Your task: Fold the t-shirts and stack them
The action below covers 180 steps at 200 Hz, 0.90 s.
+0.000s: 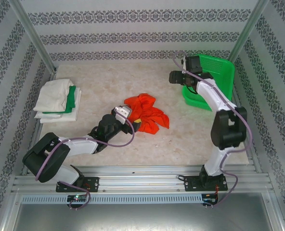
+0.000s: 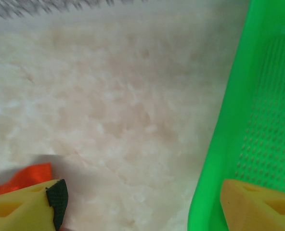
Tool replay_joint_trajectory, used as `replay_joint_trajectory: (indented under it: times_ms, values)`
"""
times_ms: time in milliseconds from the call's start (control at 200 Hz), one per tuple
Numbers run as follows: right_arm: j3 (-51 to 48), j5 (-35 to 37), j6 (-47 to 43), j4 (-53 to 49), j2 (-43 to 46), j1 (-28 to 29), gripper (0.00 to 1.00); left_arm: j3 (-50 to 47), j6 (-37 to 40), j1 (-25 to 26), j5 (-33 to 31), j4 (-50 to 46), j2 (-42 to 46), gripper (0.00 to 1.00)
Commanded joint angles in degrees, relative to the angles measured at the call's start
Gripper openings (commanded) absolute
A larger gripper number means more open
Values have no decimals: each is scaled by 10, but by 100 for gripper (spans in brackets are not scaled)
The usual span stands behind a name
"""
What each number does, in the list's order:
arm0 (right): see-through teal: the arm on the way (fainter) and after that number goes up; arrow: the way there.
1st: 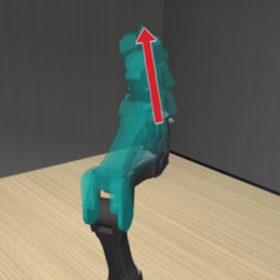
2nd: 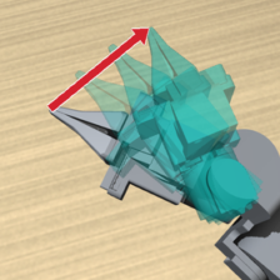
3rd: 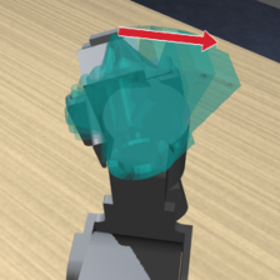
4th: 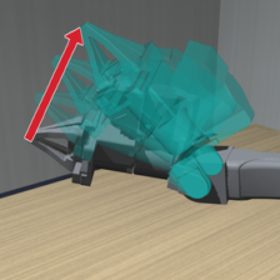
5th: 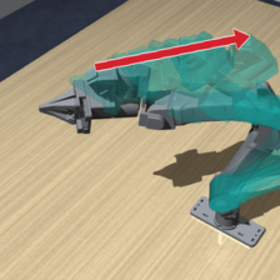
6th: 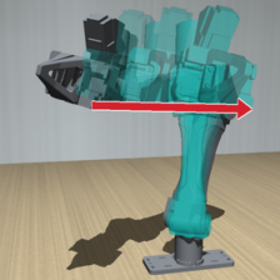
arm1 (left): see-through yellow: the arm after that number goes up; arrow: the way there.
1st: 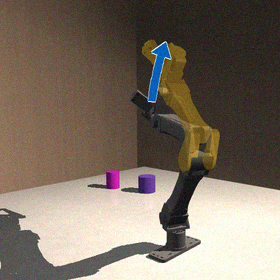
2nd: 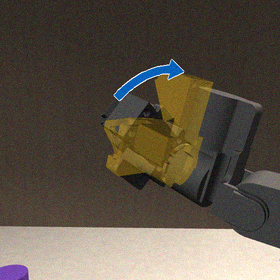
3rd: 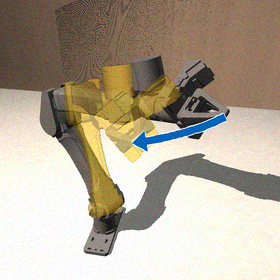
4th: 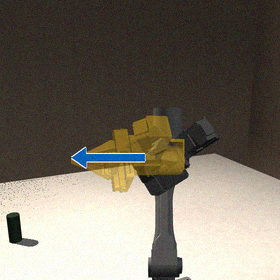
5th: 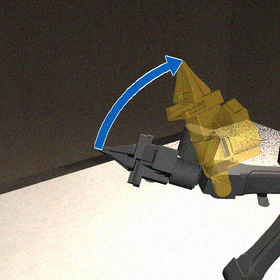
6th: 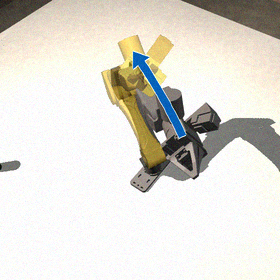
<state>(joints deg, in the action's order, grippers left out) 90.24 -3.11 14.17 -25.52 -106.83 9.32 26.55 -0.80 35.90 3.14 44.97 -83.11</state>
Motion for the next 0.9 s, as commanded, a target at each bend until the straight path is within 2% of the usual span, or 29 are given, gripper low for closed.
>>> replay_joint_trajectory:
  times_ms: [0, 170, 310, 649, 894]
  values:
    - [61, -32, 31, -65, -59, 8, 82, 14, -19, -2, -8, 8, -12, 100]
    - [132, 11, 46, -104, -142, 6, 82, 5, -32, -2, -14, 10, -9, 100]
    - [146, 37, 60, -123, -167, -8, 82, -6, -36, -2, -18, 9, -1, 100]
    - [112, 106, 33, -143, -129, -24, 79, -11, -30, -2, -28, 12, -1, 100]
    - [73, 117, 24, -139, -96, -49, 77, -11, -31, -2, -27, 16, -5, 100]
